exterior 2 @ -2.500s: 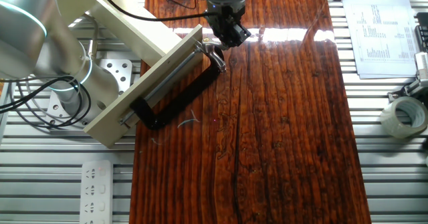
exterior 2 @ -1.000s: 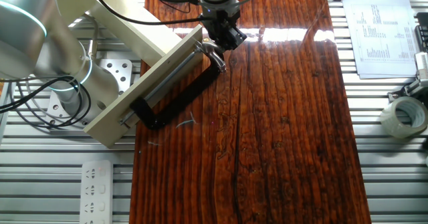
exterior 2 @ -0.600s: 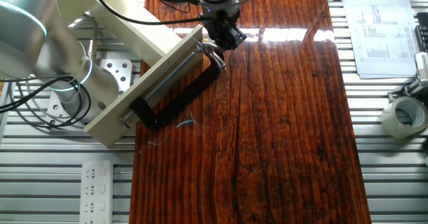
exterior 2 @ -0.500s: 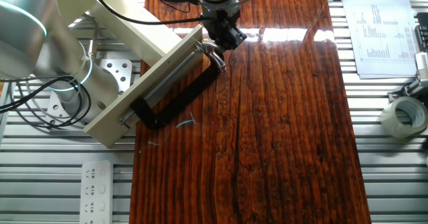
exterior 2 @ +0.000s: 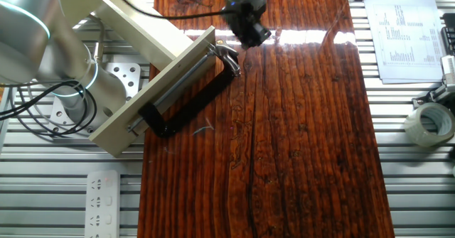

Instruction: Turn off the water tap

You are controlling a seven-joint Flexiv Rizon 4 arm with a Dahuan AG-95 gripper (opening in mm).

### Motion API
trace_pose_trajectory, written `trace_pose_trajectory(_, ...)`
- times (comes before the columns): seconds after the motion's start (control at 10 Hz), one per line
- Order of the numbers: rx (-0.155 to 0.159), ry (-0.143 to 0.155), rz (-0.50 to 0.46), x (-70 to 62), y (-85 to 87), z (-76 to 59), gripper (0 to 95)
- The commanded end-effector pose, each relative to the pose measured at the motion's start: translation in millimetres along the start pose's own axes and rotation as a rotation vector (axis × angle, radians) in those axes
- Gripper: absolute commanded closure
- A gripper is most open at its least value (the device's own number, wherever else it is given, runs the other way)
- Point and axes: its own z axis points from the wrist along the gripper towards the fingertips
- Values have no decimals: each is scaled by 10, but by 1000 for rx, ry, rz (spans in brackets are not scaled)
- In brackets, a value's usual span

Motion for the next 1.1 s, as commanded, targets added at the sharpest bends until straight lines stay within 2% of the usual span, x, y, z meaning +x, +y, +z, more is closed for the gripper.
trace_pose_trajectory(0.1,-15,23,24,-96,80,-111,950)
trace_pose_trajectory(0.3,-34,46,49,-140,187,-264,950)
trace_pose_trajectory(0.6,-68,99,66,-95,179,-464,950)
trace_pose_trajectory(0.9,-69,102,63,-133,112,-480,950)
trace_pose_trajectory(1.0,-76,97,139,-179,141,-490,950)
trace_pose_trajectory(1.1,-66,105,241,-192,151,-490,950)
